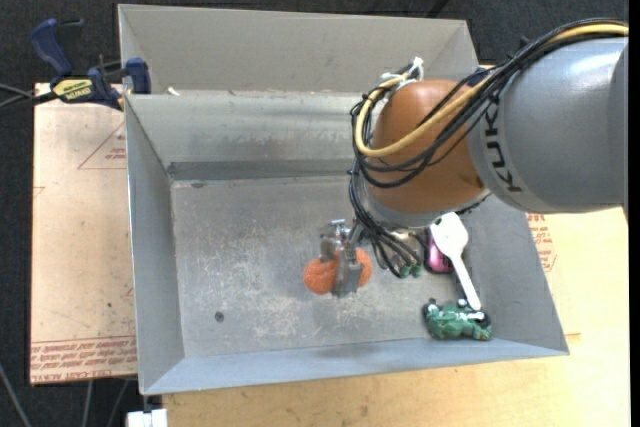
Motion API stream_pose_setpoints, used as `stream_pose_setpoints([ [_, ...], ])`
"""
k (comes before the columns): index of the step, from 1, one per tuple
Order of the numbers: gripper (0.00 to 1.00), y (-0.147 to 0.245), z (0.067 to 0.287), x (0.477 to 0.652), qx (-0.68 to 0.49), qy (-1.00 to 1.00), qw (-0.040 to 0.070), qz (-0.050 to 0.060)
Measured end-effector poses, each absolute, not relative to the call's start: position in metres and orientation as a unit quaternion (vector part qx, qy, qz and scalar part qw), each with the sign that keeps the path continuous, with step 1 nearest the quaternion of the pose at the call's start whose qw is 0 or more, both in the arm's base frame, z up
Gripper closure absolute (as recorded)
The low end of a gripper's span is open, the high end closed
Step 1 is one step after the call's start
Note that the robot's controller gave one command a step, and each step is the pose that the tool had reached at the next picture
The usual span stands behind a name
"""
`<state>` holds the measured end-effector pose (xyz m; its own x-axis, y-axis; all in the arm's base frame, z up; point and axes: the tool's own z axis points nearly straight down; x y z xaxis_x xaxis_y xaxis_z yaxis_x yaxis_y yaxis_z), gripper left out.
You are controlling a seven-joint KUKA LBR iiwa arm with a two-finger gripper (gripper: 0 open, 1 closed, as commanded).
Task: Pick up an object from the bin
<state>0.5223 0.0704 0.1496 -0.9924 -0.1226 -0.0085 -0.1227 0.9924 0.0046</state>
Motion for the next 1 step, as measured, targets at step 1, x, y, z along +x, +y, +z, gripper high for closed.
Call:
stream_pose_setpoints([
  [1,1.0,0.0704,0.1618,0.5215,-0.062,0.998,0.003,0.003],
])
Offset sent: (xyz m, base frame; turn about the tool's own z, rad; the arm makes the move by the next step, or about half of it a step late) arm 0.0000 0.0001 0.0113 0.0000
